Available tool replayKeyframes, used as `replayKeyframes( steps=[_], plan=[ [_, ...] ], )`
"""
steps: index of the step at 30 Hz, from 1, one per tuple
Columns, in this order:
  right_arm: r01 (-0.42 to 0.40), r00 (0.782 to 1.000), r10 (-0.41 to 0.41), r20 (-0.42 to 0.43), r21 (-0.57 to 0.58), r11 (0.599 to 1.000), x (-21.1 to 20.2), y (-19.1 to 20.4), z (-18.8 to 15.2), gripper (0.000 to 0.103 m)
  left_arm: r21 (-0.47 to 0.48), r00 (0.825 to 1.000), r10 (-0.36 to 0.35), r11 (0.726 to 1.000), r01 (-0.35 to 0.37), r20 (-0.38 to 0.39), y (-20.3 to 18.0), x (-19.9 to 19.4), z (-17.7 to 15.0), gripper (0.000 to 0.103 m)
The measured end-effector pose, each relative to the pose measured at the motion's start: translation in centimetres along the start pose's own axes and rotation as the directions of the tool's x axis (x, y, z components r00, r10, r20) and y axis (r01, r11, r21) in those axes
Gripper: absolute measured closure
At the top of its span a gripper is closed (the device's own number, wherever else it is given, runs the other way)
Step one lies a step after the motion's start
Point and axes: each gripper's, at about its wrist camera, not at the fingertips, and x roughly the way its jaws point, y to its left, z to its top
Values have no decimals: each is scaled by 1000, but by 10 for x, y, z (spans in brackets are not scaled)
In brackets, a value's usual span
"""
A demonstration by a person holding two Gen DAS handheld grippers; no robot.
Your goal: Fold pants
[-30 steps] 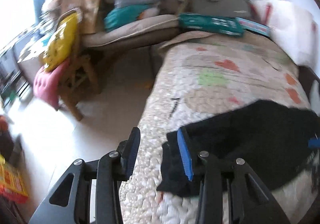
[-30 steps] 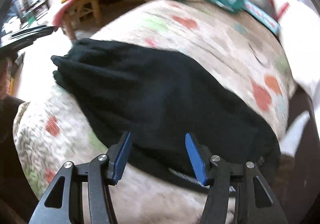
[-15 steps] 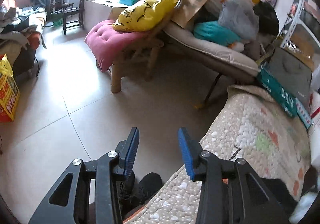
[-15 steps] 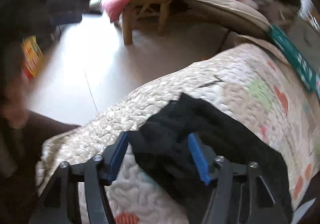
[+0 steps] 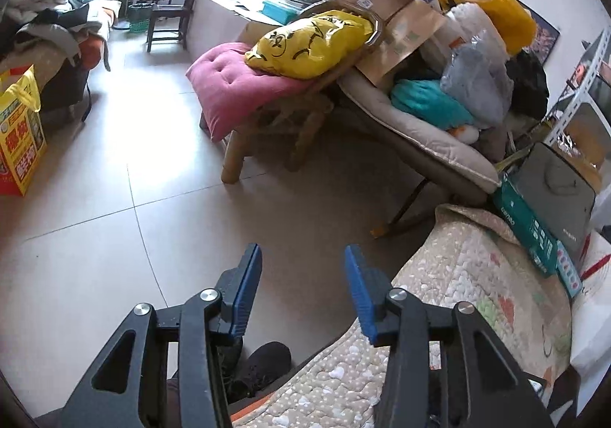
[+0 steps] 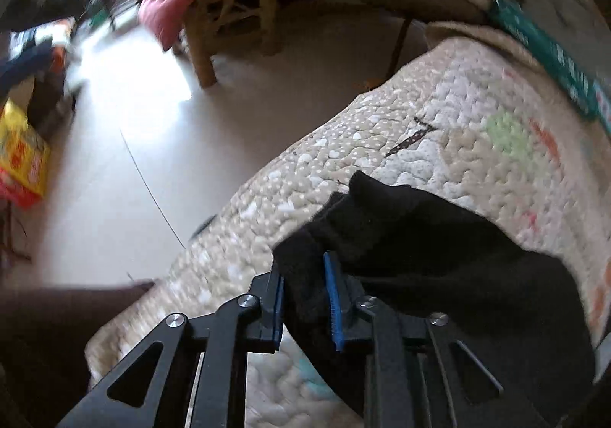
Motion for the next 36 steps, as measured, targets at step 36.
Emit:
replayKeyframes(
  steps=[36],
  plan=[
    [-139,953,34,-302,-334,932,48,-21,57,54,24,880,-202,972,234,-431,-39,43,-153,48]
  ],
)
